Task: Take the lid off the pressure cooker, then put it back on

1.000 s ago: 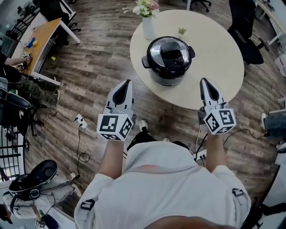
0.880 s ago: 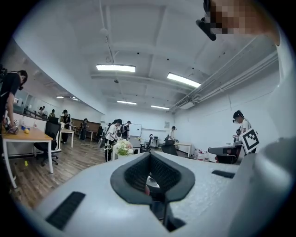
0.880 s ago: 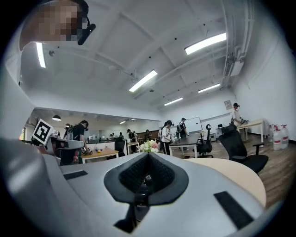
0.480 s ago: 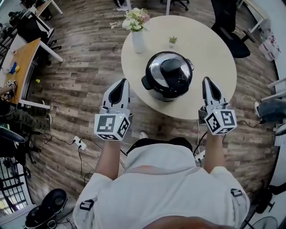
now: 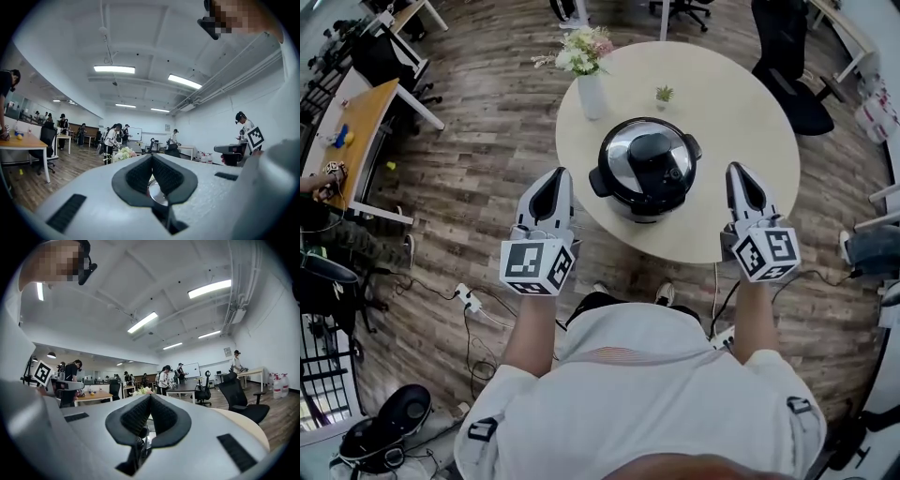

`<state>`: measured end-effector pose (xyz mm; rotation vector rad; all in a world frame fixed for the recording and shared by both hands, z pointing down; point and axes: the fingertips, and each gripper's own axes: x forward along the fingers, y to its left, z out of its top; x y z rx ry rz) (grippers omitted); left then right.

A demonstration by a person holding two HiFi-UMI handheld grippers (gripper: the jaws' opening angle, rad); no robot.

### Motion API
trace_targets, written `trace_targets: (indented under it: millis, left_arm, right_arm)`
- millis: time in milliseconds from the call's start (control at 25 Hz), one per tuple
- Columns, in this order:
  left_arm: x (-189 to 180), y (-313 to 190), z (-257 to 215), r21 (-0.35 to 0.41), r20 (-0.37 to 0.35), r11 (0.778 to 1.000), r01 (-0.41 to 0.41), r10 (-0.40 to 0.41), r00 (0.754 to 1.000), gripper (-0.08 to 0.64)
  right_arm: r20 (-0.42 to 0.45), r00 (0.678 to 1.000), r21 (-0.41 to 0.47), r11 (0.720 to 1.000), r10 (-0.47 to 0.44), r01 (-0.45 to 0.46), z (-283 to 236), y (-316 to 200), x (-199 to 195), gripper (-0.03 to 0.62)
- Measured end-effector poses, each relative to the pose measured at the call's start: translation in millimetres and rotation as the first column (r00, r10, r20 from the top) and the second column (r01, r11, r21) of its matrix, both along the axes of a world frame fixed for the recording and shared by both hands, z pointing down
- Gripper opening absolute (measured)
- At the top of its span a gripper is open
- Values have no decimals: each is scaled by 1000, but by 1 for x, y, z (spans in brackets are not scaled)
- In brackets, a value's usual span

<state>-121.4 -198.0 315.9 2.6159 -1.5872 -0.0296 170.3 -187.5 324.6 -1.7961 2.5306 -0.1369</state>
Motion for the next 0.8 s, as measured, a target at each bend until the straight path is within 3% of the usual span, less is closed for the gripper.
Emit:
trace_targets:
  millis: [240,360,400,480,640,800]
  left_arm:
    - [8,-2,-10,24,-17,999,-22,22,1000,24]
    - [9,-5,-12,12,-37,999,-43,43,998,159]
    - [10,-6,-12,8,-44,999,-53,53,998,228]
    - [11,-7,-13,8,-56,997,-75,76,996,297]
    - [14,-7,-8,1,-43,995,-99,99,994,369]
    - [12,-5,-6,-15,-32,996,-93,92,995,410]
  right_arm:
    - [4,998,-11,998,-61,61,-2,-10,-5,18]
    - [13,995,-12,995,-98,98,-5,-16,-12,95]
    - [17,993,-10,993,-116,116,-7,-17,-15,142]
    - [32,988,-4,988,-152,152,-10,-20,-21,251]
    - [107,980,9,986,-168,168,-15,-24,-22,377]
    - [111,982,12,988,-153,152,-20,-23,-17,414]
